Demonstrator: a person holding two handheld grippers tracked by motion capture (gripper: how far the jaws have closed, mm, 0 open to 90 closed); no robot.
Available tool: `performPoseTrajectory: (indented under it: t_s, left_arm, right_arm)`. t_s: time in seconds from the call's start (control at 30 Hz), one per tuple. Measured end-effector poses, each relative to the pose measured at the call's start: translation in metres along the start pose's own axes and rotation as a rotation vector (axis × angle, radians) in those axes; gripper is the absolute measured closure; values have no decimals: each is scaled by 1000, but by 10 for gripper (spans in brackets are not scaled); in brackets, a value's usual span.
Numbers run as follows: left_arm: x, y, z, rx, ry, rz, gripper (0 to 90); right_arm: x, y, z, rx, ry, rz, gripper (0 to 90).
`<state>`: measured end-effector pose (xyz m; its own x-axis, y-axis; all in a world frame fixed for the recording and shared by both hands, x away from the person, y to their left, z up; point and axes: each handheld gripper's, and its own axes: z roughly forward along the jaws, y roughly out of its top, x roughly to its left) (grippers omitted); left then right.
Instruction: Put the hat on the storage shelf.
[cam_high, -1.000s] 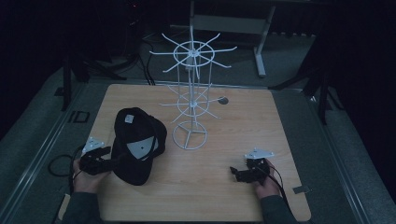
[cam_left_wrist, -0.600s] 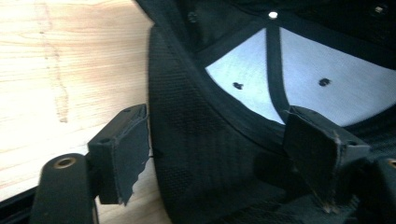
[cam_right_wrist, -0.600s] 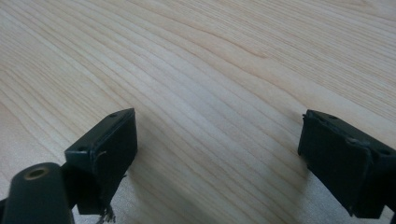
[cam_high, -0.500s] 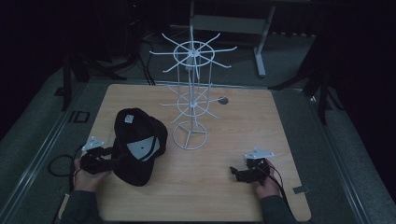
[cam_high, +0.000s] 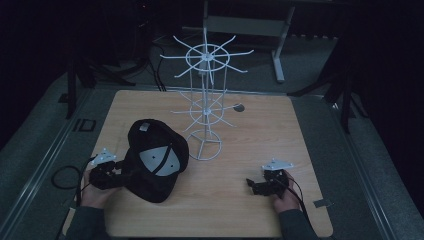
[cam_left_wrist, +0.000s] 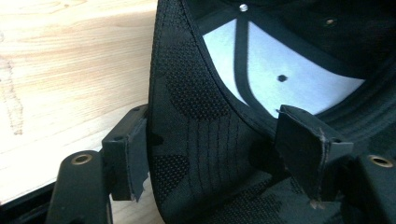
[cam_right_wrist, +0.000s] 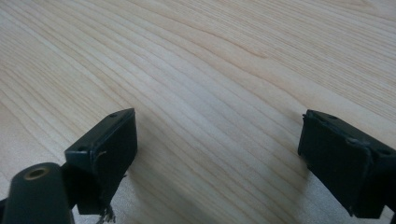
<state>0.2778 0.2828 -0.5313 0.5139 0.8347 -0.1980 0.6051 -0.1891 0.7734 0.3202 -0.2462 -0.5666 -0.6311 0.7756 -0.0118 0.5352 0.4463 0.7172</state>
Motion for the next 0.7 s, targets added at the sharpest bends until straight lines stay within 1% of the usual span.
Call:
performPoseTrajectory:
  t_s: [0.03, 0.07, 0.1, 0.13, 0.23, 0.33, 0.4, 0.47, 0.5, 0.57, 0.6, 0.63, 0.7]
  left_arm:
    - [0, 0, 0, 0, 0, 0, 338]
    - [-2, -1, -1, -5, -18, 5, 338]
    - [-7, -4, -1, -9, -63, 13, 360]
    - [-9, -5, 0, -1, -78, 22, 367]
    - [-13, -6, 4, 26, -108, 41, 383]
    - [-17, -5, 8, 38, -118, 54, 392]
    - [-20, -5, 10, 44, -119, 57, 401]
    - [-21, -4, 11, 40, -113, 57, 438]
    - [-21, -3, 10, 32, -110, 50, 456]
    - [-20, -1, 6, 0, -108, 38, 525]
    - [-20, 0, 4, -14, -94, 31, 559]
    - [-19, 0, 2, -18, -70, 21, 574]
    - [-17, 0, 1, -17, -27, -5, 584]
  right_arm:
    - [0, 0, 0, 0, 0, 0, 117]
    - [0, 0, 0, 0, 0, 0, 117]
    - [0, 0, 0, 0, 0, 1, 117]
    - [0, 0, 0, 0, 0, 0, 117]
    - [0, 0, 0, 0, 0, 1, 117]
    - [0, 0, 0, 0, 0, 0, 117]
    - [0, 0, 0, 0, 0, 1, 117]
    - [0, 0, 0, 0, 0, 1, 117]
    - [0, 0, 0, 0, 0, 1, 117]
    - [0, 0, 0, 0, 0, 0, 117]
    - [0, 0, 0, 0, 0, 1, 117]
    - [0, 0, 0, 0, 0, 1, 117]
    - [0, 0, 0, 0, 0, 1, 117]
